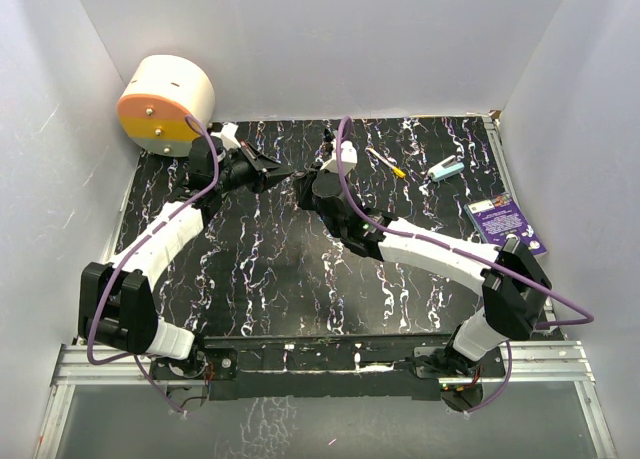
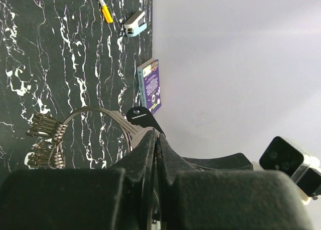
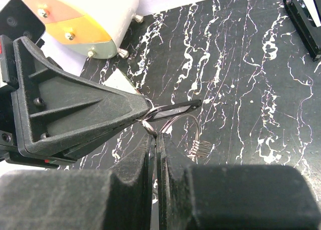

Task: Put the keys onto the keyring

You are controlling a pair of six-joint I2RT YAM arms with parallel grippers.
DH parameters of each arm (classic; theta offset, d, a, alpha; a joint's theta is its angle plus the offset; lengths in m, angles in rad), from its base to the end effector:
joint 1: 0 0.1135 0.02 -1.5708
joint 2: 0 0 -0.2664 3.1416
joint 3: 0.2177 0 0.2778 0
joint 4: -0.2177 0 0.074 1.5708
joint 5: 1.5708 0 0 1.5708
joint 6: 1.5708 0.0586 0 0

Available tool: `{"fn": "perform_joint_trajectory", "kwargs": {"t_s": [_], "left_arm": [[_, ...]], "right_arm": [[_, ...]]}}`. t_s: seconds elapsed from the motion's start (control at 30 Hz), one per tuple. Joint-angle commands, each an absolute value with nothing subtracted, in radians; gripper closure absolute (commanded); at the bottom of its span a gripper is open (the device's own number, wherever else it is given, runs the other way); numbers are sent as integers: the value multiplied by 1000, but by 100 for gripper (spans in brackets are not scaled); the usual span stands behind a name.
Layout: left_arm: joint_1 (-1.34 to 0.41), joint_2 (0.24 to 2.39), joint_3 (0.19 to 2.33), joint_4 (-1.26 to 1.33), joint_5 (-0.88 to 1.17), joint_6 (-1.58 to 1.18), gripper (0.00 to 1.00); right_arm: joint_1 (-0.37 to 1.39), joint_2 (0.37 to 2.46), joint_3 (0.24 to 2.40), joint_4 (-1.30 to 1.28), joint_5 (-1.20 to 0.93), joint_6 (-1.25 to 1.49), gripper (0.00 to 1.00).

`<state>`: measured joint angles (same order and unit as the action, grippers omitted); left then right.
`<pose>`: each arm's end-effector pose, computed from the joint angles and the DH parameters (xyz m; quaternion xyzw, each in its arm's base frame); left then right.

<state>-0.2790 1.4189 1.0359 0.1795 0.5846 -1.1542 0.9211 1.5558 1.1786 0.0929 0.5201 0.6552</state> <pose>0.3507 -0.1341 0.3063 -0.1497 0.7496 -0.5657 0.3093 0.2713 0.3089 0.3007 0.0504 0.7869 0.2659 0.5546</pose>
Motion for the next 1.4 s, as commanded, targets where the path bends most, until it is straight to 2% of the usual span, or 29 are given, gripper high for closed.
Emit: {"fn": "perform_joint_trajectory", "kwargs": {"t_s": [0.0,1.37], "left_arm": [[-283,1373,1028,180,619,-1196,100],[-289,1373,1068,164,654,-1270,100]], "right_arm": [[921,1544,1223,176,529,653,92],[922,1556,1234,172,532,654,92]]}}
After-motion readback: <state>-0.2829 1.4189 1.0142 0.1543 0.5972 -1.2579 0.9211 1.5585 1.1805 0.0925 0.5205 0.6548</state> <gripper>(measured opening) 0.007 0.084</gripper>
